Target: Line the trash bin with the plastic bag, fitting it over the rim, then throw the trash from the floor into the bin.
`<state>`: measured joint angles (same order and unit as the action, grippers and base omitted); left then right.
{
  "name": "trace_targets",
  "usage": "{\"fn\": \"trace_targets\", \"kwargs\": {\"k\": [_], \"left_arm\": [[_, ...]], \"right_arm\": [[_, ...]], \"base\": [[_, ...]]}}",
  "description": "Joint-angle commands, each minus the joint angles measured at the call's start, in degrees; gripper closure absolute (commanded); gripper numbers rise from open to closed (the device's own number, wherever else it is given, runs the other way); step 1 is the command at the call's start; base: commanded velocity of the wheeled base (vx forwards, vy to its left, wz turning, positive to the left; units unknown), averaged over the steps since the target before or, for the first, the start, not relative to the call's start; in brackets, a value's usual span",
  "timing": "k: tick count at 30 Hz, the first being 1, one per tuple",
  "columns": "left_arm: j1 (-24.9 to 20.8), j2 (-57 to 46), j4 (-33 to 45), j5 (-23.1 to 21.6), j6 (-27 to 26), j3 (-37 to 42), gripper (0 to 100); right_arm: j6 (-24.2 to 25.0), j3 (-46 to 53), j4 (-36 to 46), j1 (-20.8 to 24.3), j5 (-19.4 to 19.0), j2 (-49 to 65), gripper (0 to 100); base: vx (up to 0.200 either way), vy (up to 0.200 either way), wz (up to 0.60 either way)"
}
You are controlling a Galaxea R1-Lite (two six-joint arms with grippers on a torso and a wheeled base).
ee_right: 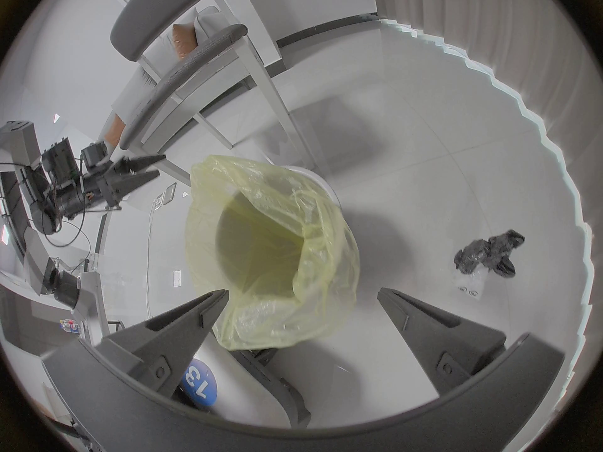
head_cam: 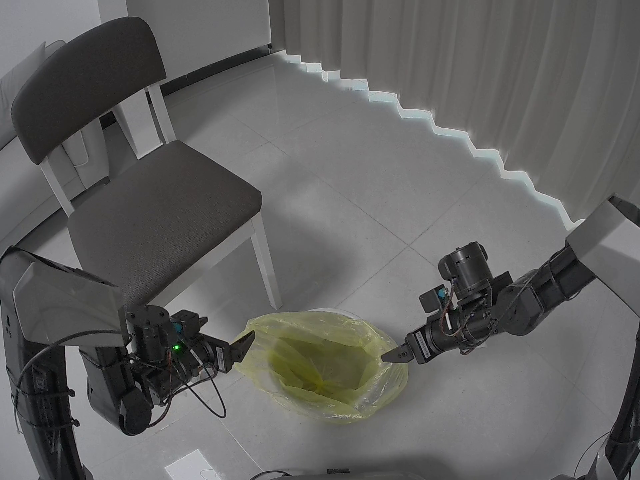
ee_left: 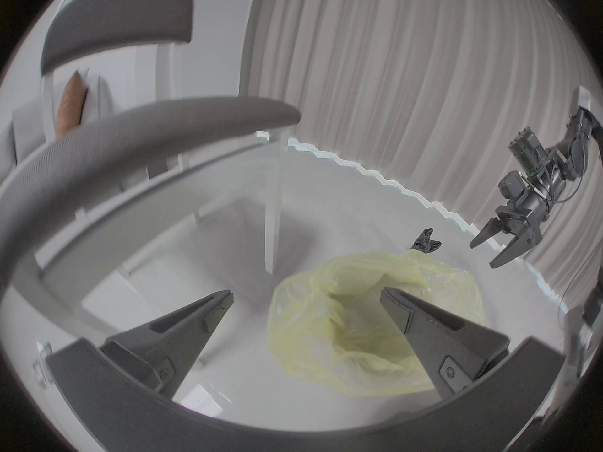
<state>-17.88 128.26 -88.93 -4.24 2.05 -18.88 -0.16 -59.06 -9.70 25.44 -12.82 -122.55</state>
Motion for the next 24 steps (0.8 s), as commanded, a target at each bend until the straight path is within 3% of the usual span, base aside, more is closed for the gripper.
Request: {"fn": "trace_targets", "kwargs": {"k": [1,5,9,14,24], "left_arm": [[-2.2,-1.7,3.3,0.0,-9.9,-9.3,0],[-3.5,-1.7,11.9,-1.0,-17.0,-15.3,0],[-2.7,-1.4,19.1,-8.8,-23.5,-21.0,0],[-2.3,-1.5,27.9,-12.8,-30.9,-25.7,0],[-7.0,4.3,31.9,-13.1,-31.6,-31.8,0]], "right_arm": [[0.2,8.7,-5.8,-0.7,0.3,5.3,0],[0.2,13.4,-7.3,-1.1,0.3,10.2,0],[0.2,17.2,-6.8,-2.1,0.3,18.4,0],[1.7,21.1,-6.6,-2.7,-0.2,26.8,0],[1.7,22.4,-4.4,-2.9,-0.4,32.2,0]], "base": [[0.000,0.000,0.00],[0.000,0.000,0.00],[0.000,0.000,0.00],[0.000,0.000,0.00],[0.000,0.000,0.00]]}}
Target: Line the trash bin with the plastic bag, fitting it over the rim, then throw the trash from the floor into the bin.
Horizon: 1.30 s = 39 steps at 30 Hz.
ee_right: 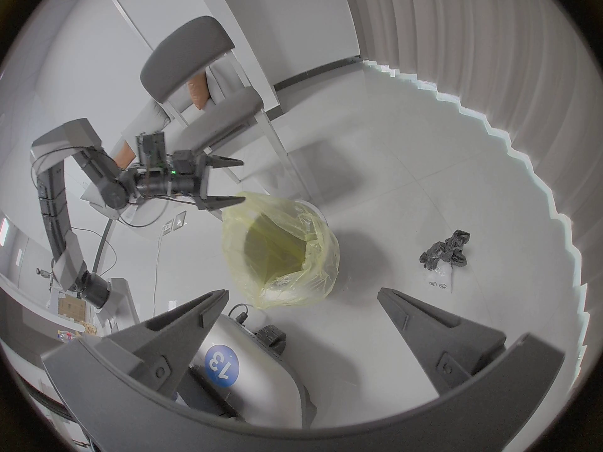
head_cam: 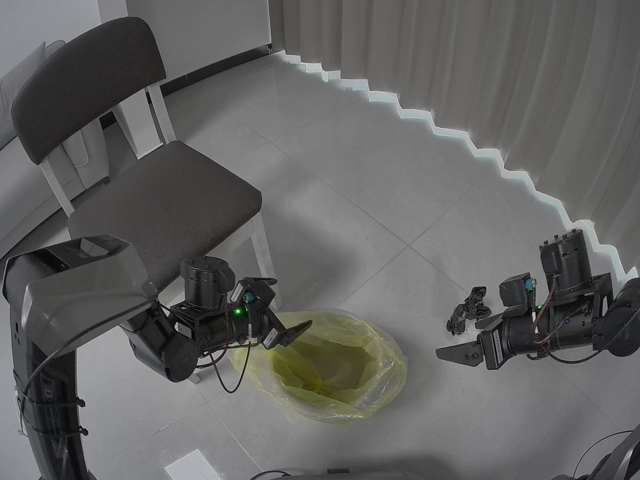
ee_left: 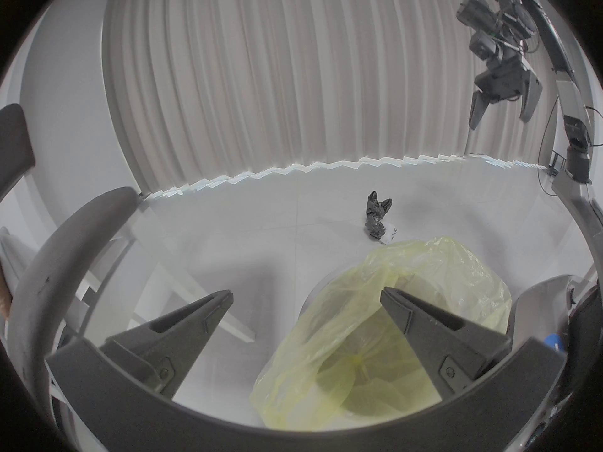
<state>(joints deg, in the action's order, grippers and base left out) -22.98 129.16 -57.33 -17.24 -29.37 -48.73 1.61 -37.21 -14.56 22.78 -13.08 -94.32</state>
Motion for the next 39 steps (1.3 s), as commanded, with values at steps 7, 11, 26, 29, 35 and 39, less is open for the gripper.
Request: {"fn": "trace_targets", "kwargs": {"k": [7,11,26,29,35,39], "left_arm": [[-2.6,5.9,0.2,-0.1,-0.2,-2.1,0],[-1.8,7.5,0.2,0.0,-0.2,-3.2,0],[-0.5,12.2,1.4,1.4,-3.0,-8.0,100],[-0.6,12.9,1.6,1.5,-2.4,-9.7,100],[-1.9,11.5,1.5,1.5,3.0,-12.4,100],[-2.2,10.8,1.7,1.8,7.6,-16.2,100]], "right_arm": [[-0.4,0.2,0.5,-0.5,-0.1,2.9,0],[-0.6,-0.2,0.4,-0.5,-0.1,1.2,0],[-0.6,-1.6,0.5,-0.3,-0.1,-0.7,0],[-0.6,-2.3,0.5,-0.4,-0.1,-1.0,0],[-0.6,-4.0,0.6,-0.5,-0.1,-2.1,0],[-0.6,-5.5,1.3,-0.5,-0.1,-2.7,0]], "base": [[0.000,0.000,0.00],[0.000,0.000,0.00],[0.000,0.000,0.00],[0.000,0.000,0.00],[0.000,0.000,0.00],[0.000,0.000,0.00]]}}
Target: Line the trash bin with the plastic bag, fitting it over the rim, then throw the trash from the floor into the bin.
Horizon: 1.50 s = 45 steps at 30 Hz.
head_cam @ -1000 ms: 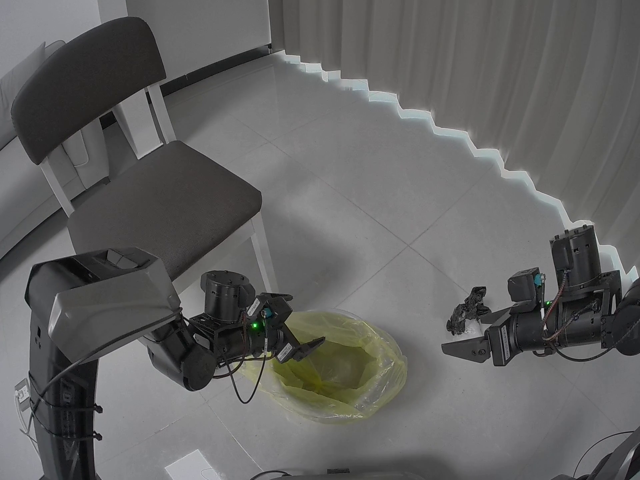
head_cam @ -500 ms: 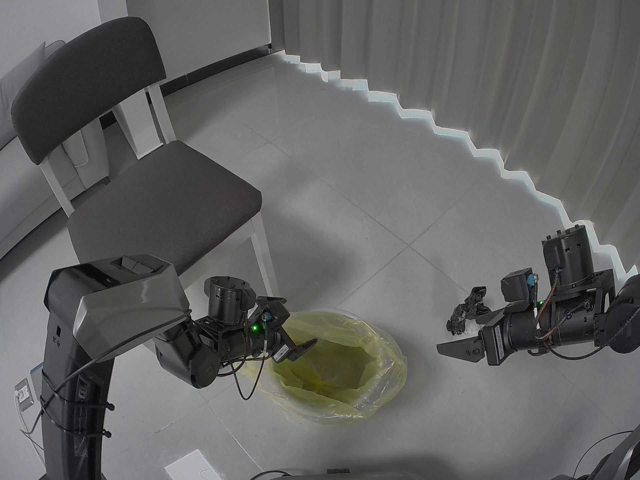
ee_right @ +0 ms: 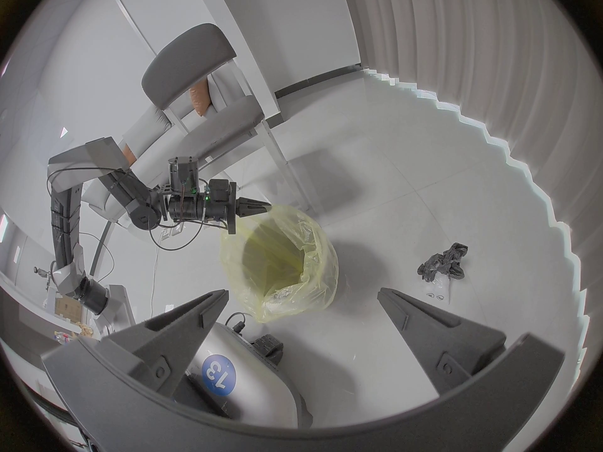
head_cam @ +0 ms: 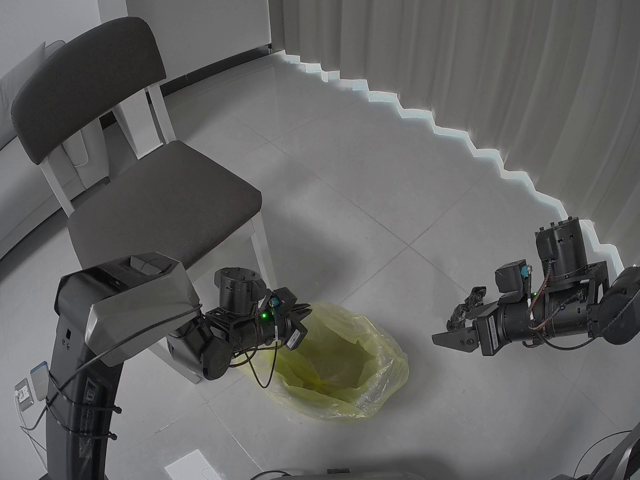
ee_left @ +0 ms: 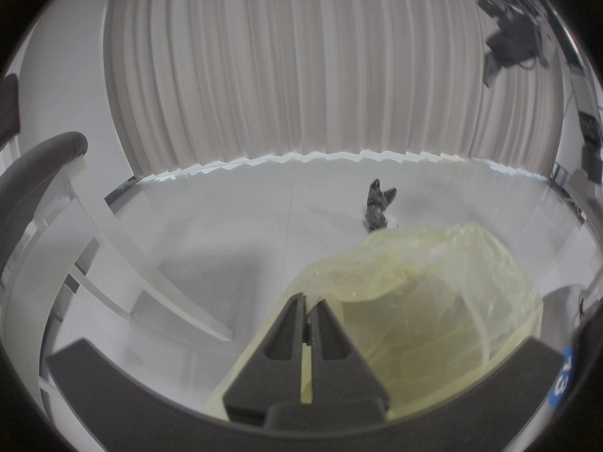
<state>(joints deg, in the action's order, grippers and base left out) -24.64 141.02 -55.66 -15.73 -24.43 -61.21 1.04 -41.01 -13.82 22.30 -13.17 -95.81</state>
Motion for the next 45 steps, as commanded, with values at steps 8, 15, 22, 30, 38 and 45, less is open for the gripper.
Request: {"fn": "trace_targets", "kwargs": {"k": [8,15,22,30,38,45], "left_arm": [[-1.4,2.2,3.4,3.1,7.7,-12.4,100],[-1.1,8.5,4.4,4.1,8.3,-17.5,100],[-0.6,10.5,6.6,4.1,8.4,-19.9,100],[-1.6,10.9,6.4,4.2,11.2,-19.0,100],[-1.8,6.3,2.9,4.5,14.5,-14.0,0],[-1.6,0.1,-2.8,4.5,15.8,-3.8,0]], "right_arm": [[-0.1,-6.2,3.0,-0.8,0.0,-4.7,0],[-0.1,-6.4,3.0,-1.3,0.0,-6.9,0],[-0.2,-6.2,2.9,-2.0,0.0,-8.0,0],[-0.2,-6.5,2.6,-2.1,0.0,-11.3,0],[-0.2,-6.9,2.7,-2.1,0.0,-12.1,0],[-0.2,-9.4,2.7,-1.1,0.0,-16.1,0]], "base": [[0.000,0.000,0.00],[0.000,0.000,0.00],[0.000,0.000,0.00],[0.000,0.000,0.00],[0.000,0.000,0.00],[0.000,0.000,0.00]]}}
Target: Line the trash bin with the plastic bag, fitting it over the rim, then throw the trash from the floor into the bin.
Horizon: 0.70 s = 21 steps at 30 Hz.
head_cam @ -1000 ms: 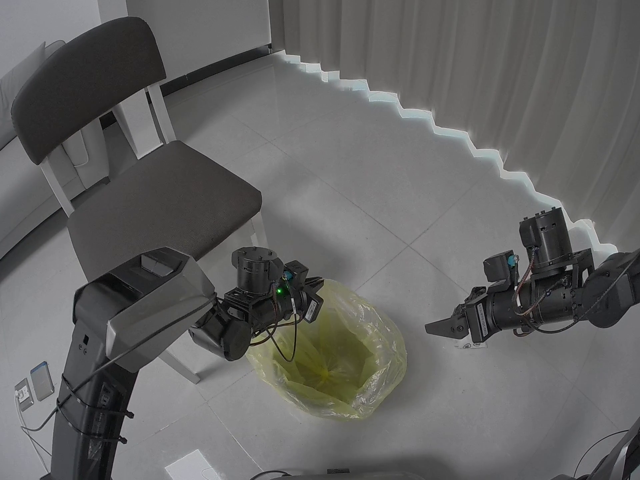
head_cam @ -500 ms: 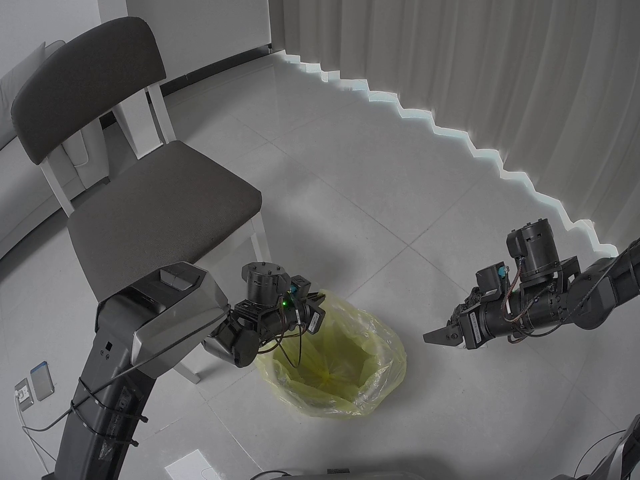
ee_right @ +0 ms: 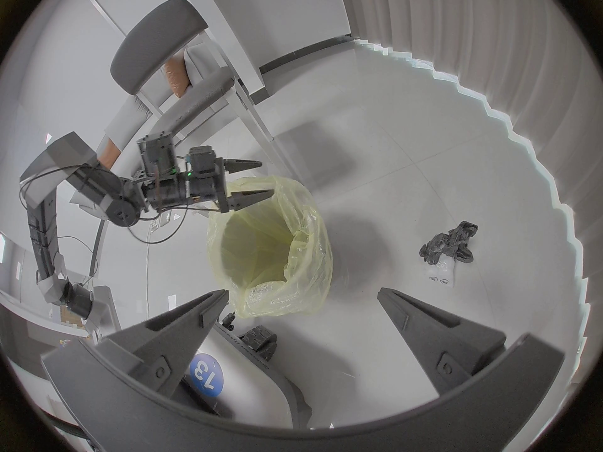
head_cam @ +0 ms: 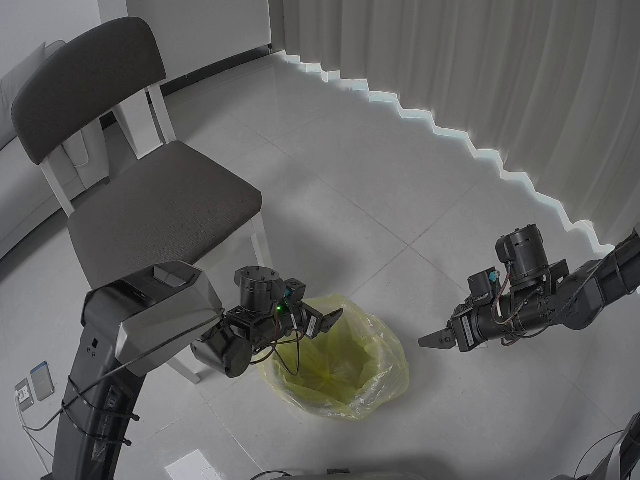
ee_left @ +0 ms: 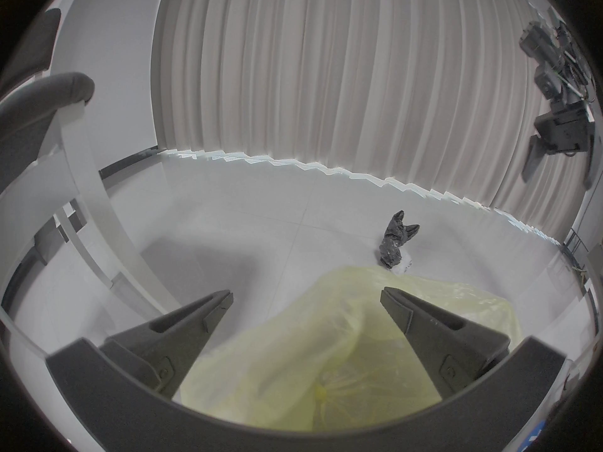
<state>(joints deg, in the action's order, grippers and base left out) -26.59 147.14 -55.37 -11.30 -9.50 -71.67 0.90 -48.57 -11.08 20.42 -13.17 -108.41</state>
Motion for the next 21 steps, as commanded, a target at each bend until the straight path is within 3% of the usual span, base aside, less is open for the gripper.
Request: {"fn": "trace_targets", "kwargs": {"k": [1,9,17,21], "left_arm": [[0.8,-7.7,-4.9,0.1,0.9,10.3,0],[5.2,-10.0,-13.2,0.1,1.0,20.3,0],[8.0,-11.2,-13.4,0.5,2.9,26.0,0],[7.9,-9.4,-11.6,3.7,3.3,26.6,0]], "right_arm": [[0.1,-2.8,0.1,1.4,0.0,-4.6,0],[0.0,-5.5,-0.1,3.9,0.2,-10.6,0],[0.0,-6.6,-0.2,4.4,0.4,-13.8,0],[0.0,-10.0,0.3,4.8,0.9,-18.4,0]], "base": [[0.000,0.000,0.00],[0.000,0.000,0.00],[0.000,0.000,0.00],[0.000,0.000,0.00]]}}
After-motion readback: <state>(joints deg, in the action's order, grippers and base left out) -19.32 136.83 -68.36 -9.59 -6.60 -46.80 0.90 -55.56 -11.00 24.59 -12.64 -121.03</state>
